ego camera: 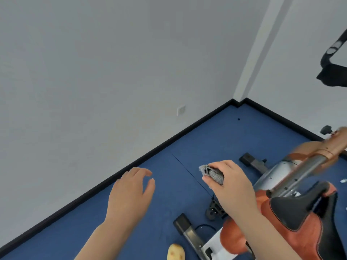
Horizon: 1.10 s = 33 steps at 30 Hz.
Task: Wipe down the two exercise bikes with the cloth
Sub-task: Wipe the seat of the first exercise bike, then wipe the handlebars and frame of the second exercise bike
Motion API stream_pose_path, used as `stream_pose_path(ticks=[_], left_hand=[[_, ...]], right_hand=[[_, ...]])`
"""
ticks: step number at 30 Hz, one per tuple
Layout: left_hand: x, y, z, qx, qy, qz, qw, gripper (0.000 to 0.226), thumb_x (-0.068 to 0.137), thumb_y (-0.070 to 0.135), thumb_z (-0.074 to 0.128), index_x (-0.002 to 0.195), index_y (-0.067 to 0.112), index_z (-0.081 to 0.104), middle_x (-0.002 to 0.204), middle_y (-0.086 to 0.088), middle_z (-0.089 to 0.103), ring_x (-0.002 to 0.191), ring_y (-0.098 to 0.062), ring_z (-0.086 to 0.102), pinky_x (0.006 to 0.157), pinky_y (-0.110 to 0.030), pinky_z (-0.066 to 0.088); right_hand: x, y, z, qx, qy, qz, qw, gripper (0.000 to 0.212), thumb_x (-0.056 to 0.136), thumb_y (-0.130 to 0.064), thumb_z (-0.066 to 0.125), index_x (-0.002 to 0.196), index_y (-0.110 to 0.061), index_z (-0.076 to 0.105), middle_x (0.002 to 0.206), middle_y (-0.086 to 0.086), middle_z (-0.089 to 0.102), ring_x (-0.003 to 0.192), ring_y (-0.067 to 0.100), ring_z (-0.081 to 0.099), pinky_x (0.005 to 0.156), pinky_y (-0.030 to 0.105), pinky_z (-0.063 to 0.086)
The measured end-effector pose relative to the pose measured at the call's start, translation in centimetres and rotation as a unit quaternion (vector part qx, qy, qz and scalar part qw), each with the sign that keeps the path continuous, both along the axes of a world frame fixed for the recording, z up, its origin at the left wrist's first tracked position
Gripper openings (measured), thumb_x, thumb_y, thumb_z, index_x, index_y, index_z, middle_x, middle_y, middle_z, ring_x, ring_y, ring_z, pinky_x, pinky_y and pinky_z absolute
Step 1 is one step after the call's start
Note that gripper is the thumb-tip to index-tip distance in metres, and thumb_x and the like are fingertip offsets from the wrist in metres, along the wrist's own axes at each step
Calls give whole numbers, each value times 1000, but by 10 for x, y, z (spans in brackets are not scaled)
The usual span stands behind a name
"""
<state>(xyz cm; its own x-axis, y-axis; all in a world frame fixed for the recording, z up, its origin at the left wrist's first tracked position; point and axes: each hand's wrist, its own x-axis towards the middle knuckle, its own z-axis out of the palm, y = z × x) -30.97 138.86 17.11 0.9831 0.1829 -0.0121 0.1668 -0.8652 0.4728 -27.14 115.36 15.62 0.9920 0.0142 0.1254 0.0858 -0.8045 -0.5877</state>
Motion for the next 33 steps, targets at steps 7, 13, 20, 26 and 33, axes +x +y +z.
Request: stream_pose_path(ticks=[7, 13, 20, 26, 33], left_hand=[[132, 4, 22, -18, -37, -63, 997, 23, 92, 33, 44, 109, 29, 59, 110, 19, 54, 85, -8, 54, 80, -29, 41], [230, 10, -2, -44, 9, -135, 990, 22, 90, 36, 43, 107, 33, 58, 112, 21, 56, 95, -2, 52, 82, -27, 42], [384, 16, 4, -40, 0, -257, 966, 22, 91, 34, 45, 109, 31, 58, 108, 19, 56, 94, -5, 54, 75, -25, 37], [459, -37, 4, -93, 14, -349, 932, 23, 91, 34, 47, 110, 29, 59, 107, 20, 54, 97, -5, 54, 78, -28, 42], [482, -133, -2, -102, 44, -475, 873, 19, 90, 37, 47, 106, 35, 57, 111, 25, 55, 96, -1, 55, 86, -32, 47]], right_hand=[[91, 9, 11, -5, -7, -57, 998, 19, 80, -42, 69, 98, -38, 62, 98, -19, 55, 95, 1, 51, 72, 27, 49], [150, 12, 8, 3, 12, -131, 991, 18, 81, -42, 68, 98, -38, 62, 99, -20, 56, 96, 1, 52, 71, 26, 50], [229, 25, 14, 20, 7, -293, 956, 18, 82, -38, 68, 99, -38, 63, 98, -21, 55, 95, 3, 53, 72, 24, 47], [258, 9, 35, 0, 0, -385, 923, 22, 83, -40, 66, 105, -36, 63, 102, -20, 54, 97, 2, 51, 75, 24, 46], [268, -52, 41, 3, -22, -495, 869, 19, 82, -39, 68, 101, -37, 62, 100, -22, 56, 93, -1, 50, 68, 9, 36]])
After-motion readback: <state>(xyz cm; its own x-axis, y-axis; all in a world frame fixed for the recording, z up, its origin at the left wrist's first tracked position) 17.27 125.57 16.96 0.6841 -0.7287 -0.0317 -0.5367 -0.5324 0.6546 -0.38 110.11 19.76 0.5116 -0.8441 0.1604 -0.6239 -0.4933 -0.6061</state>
